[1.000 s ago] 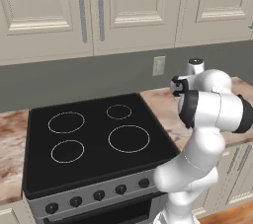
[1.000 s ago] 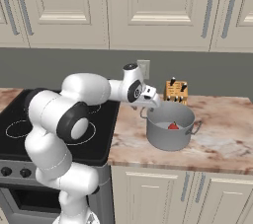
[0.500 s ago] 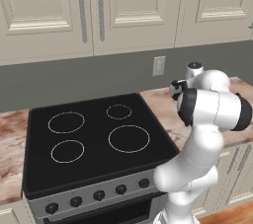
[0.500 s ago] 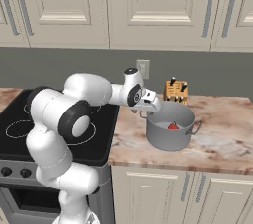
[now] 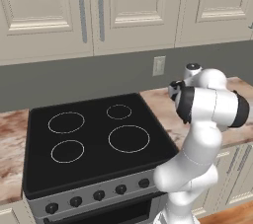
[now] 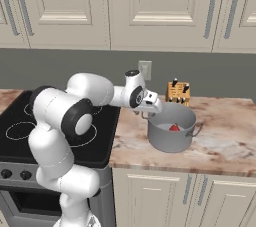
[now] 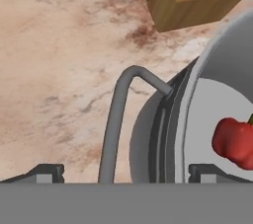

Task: Turn on the sink faucet. Then move the bell pepper from the counter to the sink. Turn off the sink. Move the vegetable from the sink to the pot next to the stove. Finally move the pot to the front left burner.

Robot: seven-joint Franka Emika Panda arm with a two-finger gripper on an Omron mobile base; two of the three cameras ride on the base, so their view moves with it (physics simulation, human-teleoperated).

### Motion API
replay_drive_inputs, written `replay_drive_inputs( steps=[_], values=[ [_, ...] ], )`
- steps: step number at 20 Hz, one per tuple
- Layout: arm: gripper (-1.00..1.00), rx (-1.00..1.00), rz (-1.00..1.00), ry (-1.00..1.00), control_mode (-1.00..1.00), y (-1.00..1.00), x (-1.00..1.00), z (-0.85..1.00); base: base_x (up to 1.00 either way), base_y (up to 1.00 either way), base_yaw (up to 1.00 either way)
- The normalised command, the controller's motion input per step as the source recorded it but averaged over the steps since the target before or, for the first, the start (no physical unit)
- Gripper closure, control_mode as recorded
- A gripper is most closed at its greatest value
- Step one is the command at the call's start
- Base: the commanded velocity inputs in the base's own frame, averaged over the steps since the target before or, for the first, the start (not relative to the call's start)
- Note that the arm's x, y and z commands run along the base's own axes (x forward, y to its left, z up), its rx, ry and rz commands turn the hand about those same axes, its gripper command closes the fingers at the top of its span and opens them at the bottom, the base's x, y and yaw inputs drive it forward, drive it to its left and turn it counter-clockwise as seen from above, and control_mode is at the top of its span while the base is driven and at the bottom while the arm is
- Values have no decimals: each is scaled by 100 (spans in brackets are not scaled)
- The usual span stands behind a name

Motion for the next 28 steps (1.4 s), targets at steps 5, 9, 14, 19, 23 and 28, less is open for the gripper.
replay_drive_inputs(
  steps=[5,9,14,19,23,28],
  values=[
    [-100,0,0,0,-100,0,7,-8,0,0,0],
    [100,0,0,0,-100,0,0,-12,0,0,0],
    [100,0,0,0,-100,0,0,-12,0,0,0],
    [100,0,0,0,-100,0,0,-4,0,0,0],
    [100,0,0,0,-100,0,-10,-1,0,0,0],
    [100,0,0,-7,-100,1,-45,6,0,0,0]
  ],
)
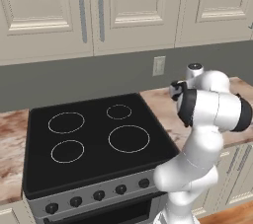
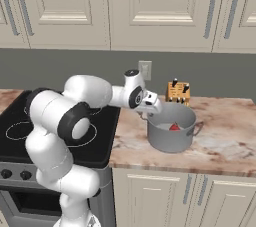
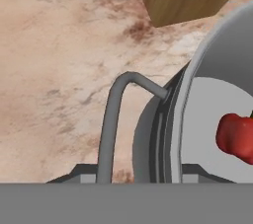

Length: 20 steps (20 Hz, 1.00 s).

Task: Turn on the sink faucet. Then move the bell pepper from the counter to the sink. Turn off the sink. Move the vegetable from the sink to the pot next to the stove. Finally move the pot to the front left burner.

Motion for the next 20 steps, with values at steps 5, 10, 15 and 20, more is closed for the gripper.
replay_drive_inputs(
  steps=[5,10,15,20],
  values=[
    [100,-2,0,-13,-100,7,-69,13,0,0,0],
    [100,-4,0,-6,-100,35,-63,28,0,0,0],
    [100,-6,8,0,-100,73,-39,40,0,0,0],
    [100,-7,18,0,-100,99,-13,43,0,0,0]
  ],
)
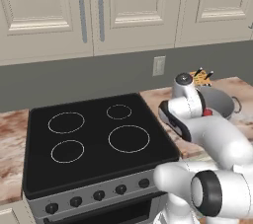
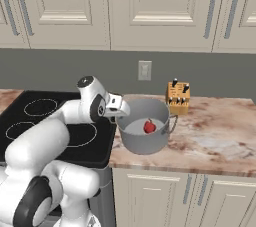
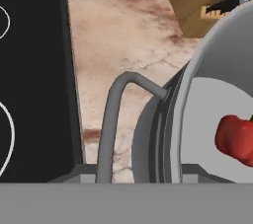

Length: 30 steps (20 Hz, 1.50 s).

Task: Turn on the sink faucet. Then move the bell pepper from the counter to the sink. Turn off the sink. Move the vegetable from the sink to the pot next to the stove. Finally move the pot to the front left burner.

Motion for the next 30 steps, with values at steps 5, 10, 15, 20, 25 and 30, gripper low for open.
replay_drive_inputs(
  steps=[5,10,15,20,25,30],
  values=[
    [100,-7,26,3,-100,100,-4,31,0,0,0],
    [100,-4,32,5,-100,100,0,18,0,0,0],
    [100,-4,34,7,-100,100,-1,0,0,0,0],
    [100,-3,34,6,-100,100,-5,0,0,0,0],
    [100,-3,34,5,-100,100,-11,0,0,0,0],
    [100,-6,34,7,-100,100,-12,0,0,0,0]
  ],
)
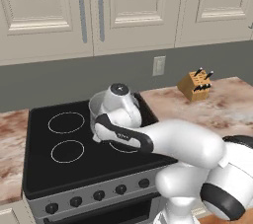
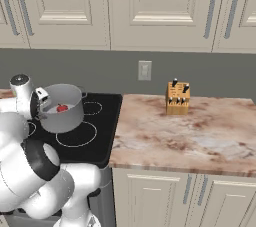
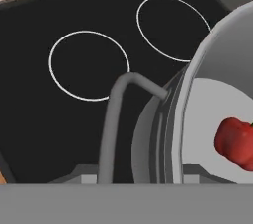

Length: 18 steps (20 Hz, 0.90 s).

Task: Turn on the sink faucet. Then move the bell pepper from the counter to the sink. Turn off the sink. Move the vegetable from the sink to the pot next to the stove. Finally move the pot to the front left burner.

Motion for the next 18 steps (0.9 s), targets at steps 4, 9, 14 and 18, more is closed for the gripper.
replay_drive_inputs(
  steps=[4,9,14,18],
  values=[
    [100,-5,32,4,-100,100,-18,0,0,0,0],
    [100,-6,28,0,-100,100,-33,0,0,0,0],
    [100,-9,21,0,-100,86,-44,-1,0,0,0],
    [100,-9,4,-1,-100,25,-45,-7,0,0,0]
  ],
)
